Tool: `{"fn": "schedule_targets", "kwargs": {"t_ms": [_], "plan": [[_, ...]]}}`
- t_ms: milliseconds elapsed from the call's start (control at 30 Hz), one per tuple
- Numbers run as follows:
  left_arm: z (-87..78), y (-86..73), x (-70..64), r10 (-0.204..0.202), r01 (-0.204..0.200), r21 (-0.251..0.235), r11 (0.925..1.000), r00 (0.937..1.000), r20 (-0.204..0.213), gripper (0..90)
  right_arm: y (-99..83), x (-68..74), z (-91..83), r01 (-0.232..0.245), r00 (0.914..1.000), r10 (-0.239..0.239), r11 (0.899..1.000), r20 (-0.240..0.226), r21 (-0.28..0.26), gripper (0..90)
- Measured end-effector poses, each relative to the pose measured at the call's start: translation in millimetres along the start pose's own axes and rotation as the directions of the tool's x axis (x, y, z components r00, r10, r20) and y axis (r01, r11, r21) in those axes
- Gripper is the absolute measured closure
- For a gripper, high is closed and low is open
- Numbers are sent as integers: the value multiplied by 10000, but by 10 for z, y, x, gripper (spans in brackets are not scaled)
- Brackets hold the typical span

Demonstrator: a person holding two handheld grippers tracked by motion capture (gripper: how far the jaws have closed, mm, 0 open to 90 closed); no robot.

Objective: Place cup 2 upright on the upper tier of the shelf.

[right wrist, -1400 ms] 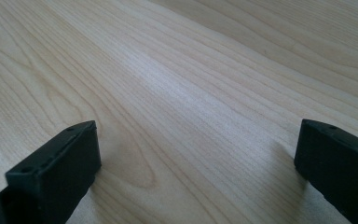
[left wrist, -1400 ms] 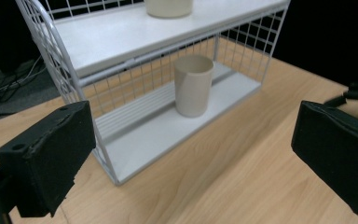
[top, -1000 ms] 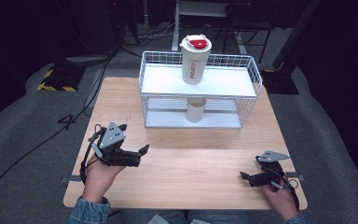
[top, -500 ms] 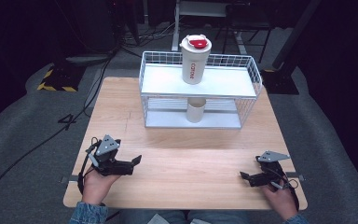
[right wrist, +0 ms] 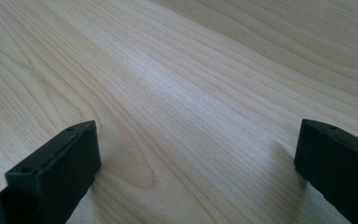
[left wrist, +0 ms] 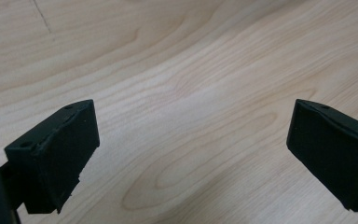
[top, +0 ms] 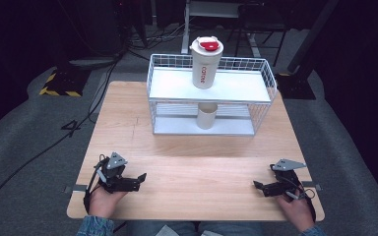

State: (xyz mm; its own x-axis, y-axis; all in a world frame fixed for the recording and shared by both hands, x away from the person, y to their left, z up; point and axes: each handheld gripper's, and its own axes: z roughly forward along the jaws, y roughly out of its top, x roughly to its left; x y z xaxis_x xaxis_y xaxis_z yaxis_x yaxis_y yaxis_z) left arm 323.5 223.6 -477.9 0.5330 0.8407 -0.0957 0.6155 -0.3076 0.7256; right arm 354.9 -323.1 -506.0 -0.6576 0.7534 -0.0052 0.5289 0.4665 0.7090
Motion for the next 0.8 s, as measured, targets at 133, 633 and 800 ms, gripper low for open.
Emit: {"fn": "schedule_targets", "kwargs": {"t_ms": [133, 633, 800], "plan": [[51, -54, 13, 139, -134, 377, 9992, 9998, -132, 29, 0, 0, 0, -1, 10000, 1, 10000, 0, 0, 5], [220, -174, 40, 222, -175, 794, 9967, 9980, -590, 6, 0, 0, 0, 2, 10000, -2, 10000, 0, -2, 5], [230, -169, 34, 294, -236, 894, 9957, 9975, -645, 0, 0, 1, 1, -22, 10000, 22, 10000, 4, -8, 5]]}}
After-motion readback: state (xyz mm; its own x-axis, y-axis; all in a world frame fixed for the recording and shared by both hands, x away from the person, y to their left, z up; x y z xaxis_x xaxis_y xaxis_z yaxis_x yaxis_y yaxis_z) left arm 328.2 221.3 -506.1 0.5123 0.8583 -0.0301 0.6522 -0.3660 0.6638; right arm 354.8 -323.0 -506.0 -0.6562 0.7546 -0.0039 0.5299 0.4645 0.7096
